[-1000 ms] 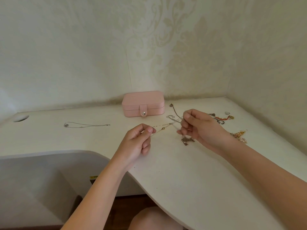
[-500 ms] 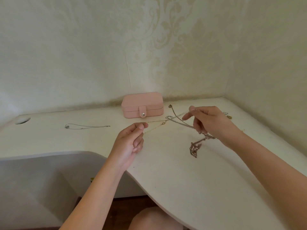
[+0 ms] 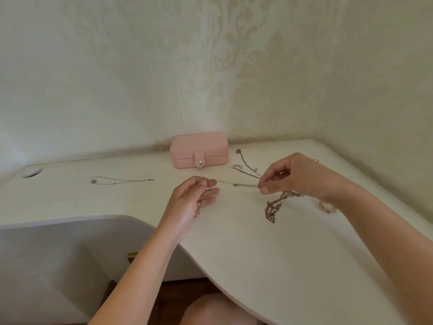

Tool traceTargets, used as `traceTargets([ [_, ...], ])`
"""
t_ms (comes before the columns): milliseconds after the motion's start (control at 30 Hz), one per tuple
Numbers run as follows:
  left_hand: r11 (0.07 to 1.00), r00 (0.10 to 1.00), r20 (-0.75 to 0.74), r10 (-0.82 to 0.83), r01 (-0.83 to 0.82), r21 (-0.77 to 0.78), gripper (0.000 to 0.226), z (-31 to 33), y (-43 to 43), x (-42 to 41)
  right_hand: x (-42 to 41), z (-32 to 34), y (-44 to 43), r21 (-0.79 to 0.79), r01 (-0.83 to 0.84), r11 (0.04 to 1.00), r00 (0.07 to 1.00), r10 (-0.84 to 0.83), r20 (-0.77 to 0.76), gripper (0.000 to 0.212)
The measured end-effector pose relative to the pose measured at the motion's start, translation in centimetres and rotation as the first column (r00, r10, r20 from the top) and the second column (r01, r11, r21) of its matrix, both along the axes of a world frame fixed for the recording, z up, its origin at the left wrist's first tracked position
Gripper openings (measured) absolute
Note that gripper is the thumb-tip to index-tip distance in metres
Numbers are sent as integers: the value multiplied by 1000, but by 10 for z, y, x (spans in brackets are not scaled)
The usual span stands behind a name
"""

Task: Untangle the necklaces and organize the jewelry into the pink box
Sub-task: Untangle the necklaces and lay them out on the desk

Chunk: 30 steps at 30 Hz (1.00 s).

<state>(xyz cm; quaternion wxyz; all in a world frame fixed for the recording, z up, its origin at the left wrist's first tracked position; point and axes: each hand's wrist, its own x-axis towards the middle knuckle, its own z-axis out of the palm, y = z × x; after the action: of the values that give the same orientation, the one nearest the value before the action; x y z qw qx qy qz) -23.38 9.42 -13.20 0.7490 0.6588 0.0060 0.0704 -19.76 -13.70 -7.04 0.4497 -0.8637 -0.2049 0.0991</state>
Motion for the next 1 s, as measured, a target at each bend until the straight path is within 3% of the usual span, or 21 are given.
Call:
traceTargets([
  [100, 998, 999, -9, 53, -53, 20, 20, -5, 2, 3, 2, 4, -5, -36, -13, 999, 1000, 13, -20, 9],
  [267, 997, 999, 10, 37, -38, 66, 21, 1, 1, -1, 9, 1, -11, 194, 6, 981, 997, 9, -77, 21],
  [533, 994, 997, -9, 82, -81, 68, 19, 3, 3, -1, 15, -8, -10, 270, 82, 959, 995, -65, -73, 20],
  [667, 967, 990, -21, 142, -134, 216, 19, -1, 3, 5, 18, -14, 1, 231, 139, 963, 990, -126, -71, 19],
  [800, 786, 965, 55, 257, -242, 569, 18, -6, 18, 21, 32, -18, 23, 66, 175, 982, 984, -173, -36, 20],
  [933, 610, 924, 130, 358, -337, 717, 15, -10, 36, 36, 52, -35, 46, 65, 269, 961, 962, -271, 31, 21],
  [1000, 473, 901, 160, 402, -354, 807, 17, -11, 41, 41, 55, -43, 49, 25, 307, 952, 938, -306, 165, 25],
])
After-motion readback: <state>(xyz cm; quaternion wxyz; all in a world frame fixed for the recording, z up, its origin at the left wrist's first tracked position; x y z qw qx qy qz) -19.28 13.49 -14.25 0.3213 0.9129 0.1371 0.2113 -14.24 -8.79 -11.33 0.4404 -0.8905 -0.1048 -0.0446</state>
